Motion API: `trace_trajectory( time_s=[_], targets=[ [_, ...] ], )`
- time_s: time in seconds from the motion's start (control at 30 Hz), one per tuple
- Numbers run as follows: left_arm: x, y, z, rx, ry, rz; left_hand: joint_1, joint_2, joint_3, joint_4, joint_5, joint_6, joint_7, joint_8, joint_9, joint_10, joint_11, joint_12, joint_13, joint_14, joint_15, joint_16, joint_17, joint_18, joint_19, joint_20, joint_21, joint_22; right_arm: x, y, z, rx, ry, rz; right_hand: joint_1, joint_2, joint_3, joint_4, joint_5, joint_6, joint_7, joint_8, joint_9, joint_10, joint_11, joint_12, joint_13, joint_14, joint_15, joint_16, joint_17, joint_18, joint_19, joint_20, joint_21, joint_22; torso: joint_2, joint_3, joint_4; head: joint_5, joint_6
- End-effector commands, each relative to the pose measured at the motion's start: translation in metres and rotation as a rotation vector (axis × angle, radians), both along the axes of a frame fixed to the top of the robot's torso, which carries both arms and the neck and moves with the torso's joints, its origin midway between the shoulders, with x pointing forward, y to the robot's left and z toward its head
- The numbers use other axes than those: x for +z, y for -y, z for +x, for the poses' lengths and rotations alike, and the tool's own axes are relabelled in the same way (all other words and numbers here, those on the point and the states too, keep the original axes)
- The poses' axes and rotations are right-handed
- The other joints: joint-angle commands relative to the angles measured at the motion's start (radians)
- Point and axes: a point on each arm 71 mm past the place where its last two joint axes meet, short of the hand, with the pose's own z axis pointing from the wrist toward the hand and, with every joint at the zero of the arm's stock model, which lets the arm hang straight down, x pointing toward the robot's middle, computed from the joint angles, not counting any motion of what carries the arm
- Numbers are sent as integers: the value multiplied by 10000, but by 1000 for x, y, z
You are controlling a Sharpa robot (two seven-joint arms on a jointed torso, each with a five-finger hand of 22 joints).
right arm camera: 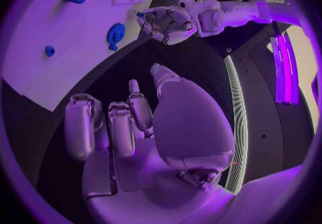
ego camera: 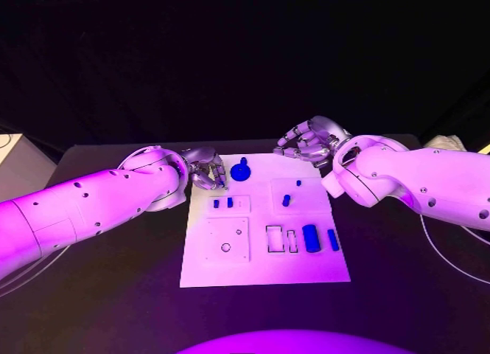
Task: Assemble the parts on the task board
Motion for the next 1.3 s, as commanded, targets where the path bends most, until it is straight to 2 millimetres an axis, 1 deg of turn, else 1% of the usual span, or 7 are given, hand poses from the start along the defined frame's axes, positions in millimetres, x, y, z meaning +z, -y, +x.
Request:
trace_trajectory(
  time_s=[0.03,0.27,0.43,0.87,0.97,1.2,1.3],
  targets=[
    [0,4,-1,-261,38,88,-87,-31,-34,-31,-19,62,19,-44,10,68,22,-63,-11,55,19,41,-9,-123,39,16,36,-4,0,-2,0,158,48,-64,-85,22,57,-19,43,-52,-8,56,16,-56,-13,-8,278,832,17,-55,1795,184,174,71,-22,1288,-9,6,5,5,-17],
    [-1,7,-2,-358,-38,123,-59,-33,-26,-74,-18,72,13,-63,12,95,15,-95,-16,39,13,37,-44,-117,20,13,25,-20,0,-2,0,158,45,-65,-85,22,57,-19,43,-52,-8,56,16,-56,-13,-8,278,832,17,-55,1795,184,174,71,-22,1288,-11,2,3,13,-25],
    [-1,7,-3,-376,-50,114,-50,-33,-25,-90,-20,81,12,-67,14,109,13,-105,-16,37,10,38,-47,-119,26,12,30,-12,0,-2,-1,159,45,-64,-85,22,57,-19,43,-52,-8,56,16,-56,-13,-8,278,832,17,-55,1795,184,174,71,-22,1288,-15,9,5,16,-28],
    [-4,10,-4,-466,-177,307,-51,-25,-26,-103,-24,104,14,-71,18,140,12,-120,-17,45,8,47,-30,-126,55,9,49,22,0,-2,-1,160,42,-65,-85,22,57,-19,43,-52,-8,56,16,-56,-13,-8,278,832,17,-55,1795,184,174,71,-22,1288,-10,5,0,24,-42],
    [-4,11,-4,-475,-189,337,-51,-25,-26,-103,-24,104,14,-71,18,140,12,-120,-17,45,8,47,-30,-126,55,9,49,22,0,-2,-1,159,42,-65,-85,22,57,-19,43,-52,-8,56,16,-56,-13,-8,278,832,17,-55,1795,184,174,71,-22,1288,-6,-5,0,18,-40],
    [-7,12,-4,-467,-231,446,-58,-22,-28,-104,-25,109,18,-77,19,149,14,-131,-18,55,9,56,-7,-124,51,8,47,19,0,-2,-1,163,43,-64,-85,22,57,-19,43,-52,-8,56,16,-56,-13,-8,278,832,17,-55,1795,184,174,71,-22,1288,-10,4,0,-1,-48],
    [-8,13,-4,-484,-255,488,-58,-21,-28,-106,-25,109,18,-79,19,151,14,-134,-19,48,9,52,-23,-124,51,7,46,18,0,-2,-1,162,45,-64,-85,22,57,-19,43,-52,-8,56,16,-56,-13,-8,278,832,17,-55,1795,184,174,71,-22,1288,-7,-4,0,-12,-61]
  ],
)
